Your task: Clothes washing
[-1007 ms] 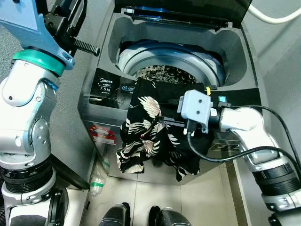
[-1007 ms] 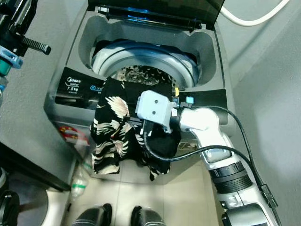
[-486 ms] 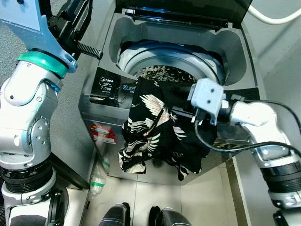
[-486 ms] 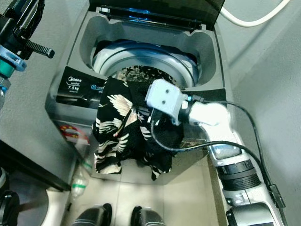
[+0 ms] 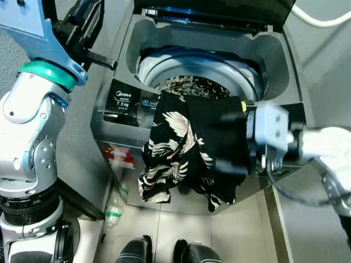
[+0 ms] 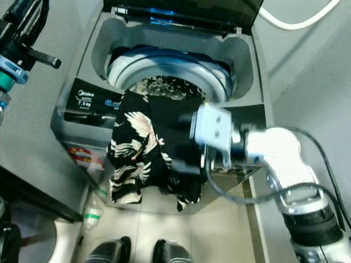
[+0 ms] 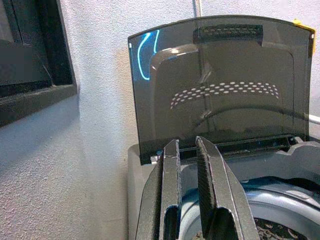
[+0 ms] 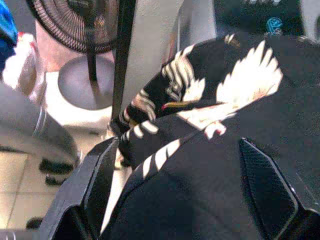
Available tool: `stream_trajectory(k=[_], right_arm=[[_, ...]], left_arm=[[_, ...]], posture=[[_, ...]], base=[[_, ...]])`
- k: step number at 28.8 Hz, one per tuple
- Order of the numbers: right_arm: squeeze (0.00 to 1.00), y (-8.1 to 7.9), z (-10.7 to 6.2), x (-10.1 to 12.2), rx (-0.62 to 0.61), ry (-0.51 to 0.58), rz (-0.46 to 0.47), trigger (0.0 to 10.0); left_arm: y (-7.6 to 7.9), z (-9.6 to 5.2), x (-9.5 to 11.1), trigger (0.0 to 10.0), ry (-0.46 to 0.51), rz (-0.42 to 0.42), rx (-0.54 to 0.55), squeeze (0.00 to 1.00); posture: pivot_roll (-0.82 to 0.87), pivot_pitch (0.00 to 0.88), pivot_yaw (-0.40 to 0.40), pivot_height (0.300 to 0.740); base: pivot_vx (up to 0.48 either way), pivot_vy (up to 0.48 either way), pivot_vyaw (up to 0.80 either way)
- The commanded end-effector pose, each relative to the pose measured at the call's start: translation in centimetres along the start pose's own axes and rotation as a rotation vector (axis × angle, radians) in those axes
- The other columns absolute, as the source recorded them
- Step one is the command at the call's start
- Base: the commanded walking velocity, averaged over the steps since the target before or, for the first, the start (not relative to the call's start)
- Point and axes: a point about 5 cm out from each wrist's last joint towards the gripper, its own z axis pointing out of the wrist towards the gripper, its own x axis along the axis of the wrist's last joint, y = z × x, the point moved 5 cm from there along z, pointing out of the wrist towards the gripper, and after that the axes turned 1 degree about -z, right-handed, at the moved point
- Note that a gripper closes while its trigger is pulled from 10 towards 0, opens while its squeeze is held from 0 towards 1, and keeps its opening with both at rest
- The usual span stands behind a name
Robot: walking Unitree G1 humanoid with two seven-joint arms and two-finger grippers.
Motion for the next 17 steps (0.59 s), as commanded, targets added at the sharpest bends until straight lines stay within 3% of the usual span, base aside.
stream_trajectory(k=[1,8,17], right_arm=[[0.00,-0.3,0.4,-0.6,0.011,-0.039,-0.038,10.0],[0.00,2.6,1.4,-1.9,-0.189,-0.086,-0.118,10.0],[0.00,2.5,1.9,-1.9,-0.241,-0.073,-0.117,10.0]], left_arm=[[0.0,-0.1,-0.3,10.0,-0.012,0.000,-0.002,0.00],[-0.2,0.0,-0.1,10.0,-0.008,0.002,0.006,0.00],[-0.3,0.0,-0.1,10.0,-0.006,0.001,0.007,0.00]], posture=[[0.03,0.130,0.013,0.740],[0.04,0.128,0.012,0.740],[0.04,0.125,0.013,0.740]], base=[[0.000,0.000,0.00],[0.000,0.000,0.00],[0.000,0.000,0.00]])
